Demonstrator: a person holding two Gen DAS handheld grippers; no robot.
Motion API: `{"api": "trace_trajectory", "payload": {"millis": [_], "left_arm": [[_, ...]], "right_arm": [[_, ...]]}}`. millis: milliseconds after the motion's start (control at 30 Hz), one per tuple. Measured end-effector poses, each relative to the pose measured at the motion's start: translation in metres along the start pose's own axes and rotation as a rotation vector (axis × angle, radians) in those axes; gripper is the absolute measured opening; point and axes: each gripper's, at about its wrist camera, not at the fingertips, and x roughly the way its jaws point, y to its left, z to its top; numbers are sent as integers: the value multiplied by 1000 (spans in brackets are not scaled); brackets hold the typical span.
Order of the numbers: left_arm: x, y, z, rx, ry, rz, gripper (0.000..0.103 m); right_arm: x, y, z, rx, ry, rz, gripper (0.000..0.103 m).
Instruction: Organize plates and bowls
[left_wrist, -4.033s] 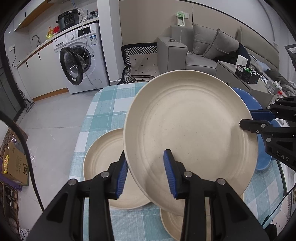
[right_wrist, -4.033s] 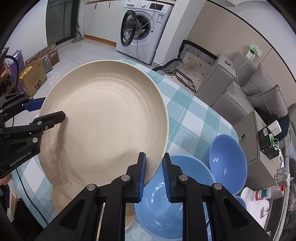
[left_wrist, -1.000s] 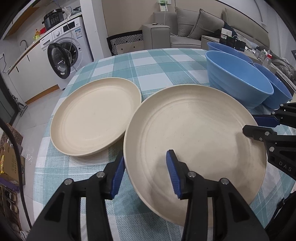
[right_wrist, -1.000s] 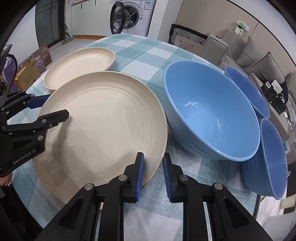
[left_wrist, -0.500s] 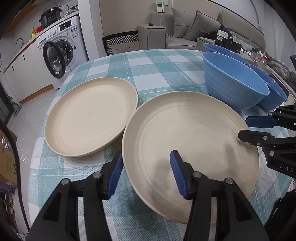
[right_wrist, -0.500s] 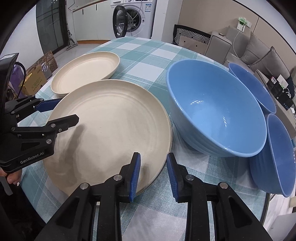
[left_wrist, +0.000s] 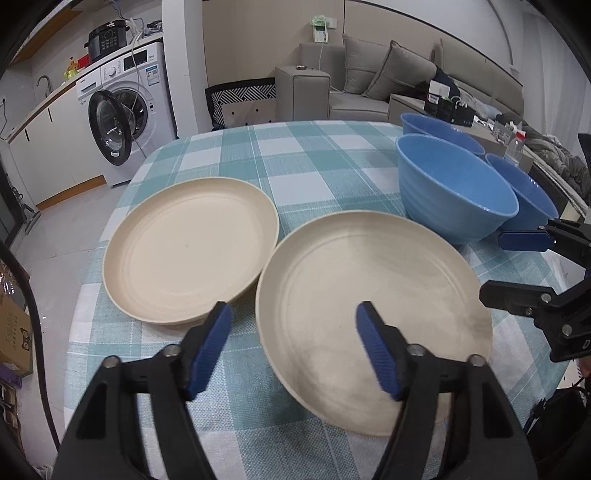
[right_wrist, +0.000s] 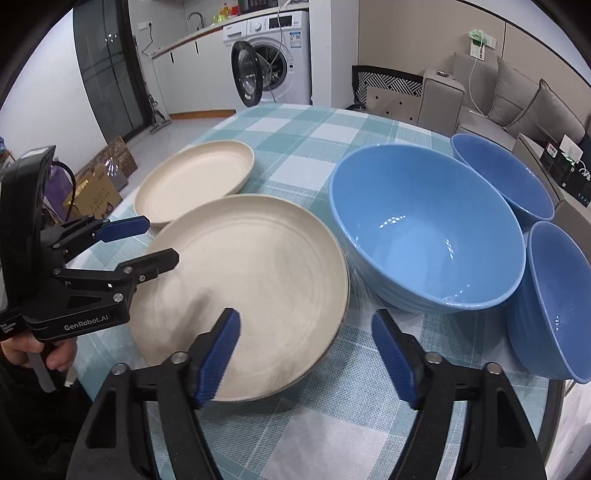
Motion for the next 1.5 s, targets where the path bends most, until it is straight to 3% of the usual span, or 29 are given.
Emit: {"api": "trace_trajectory", "payload": {"millis": [100, 200, 700, 1167, 1500], "left_arm": [[-5, 4, 3, -12, -14, 6, 78], [-13, 11, 4, -36, -41, 6, 102], [-36, 31, 12, -96, -105, 33, 103], [-42, 79, 14, -198, -120, 119, 103], [-38, 98, 28, -245, -129, 122, 103]], "right_arm": [[-8, 0, 2, 4, -28, 13, 87], [-16, 2, 4, 3, -57, 15, 98], [-55, 13, 20, -14, -190, 3, 102], [-57, 27, 59, -4, -218, 30, 102], [-42, 38, 85, -5, -203, 48, 102]]}}
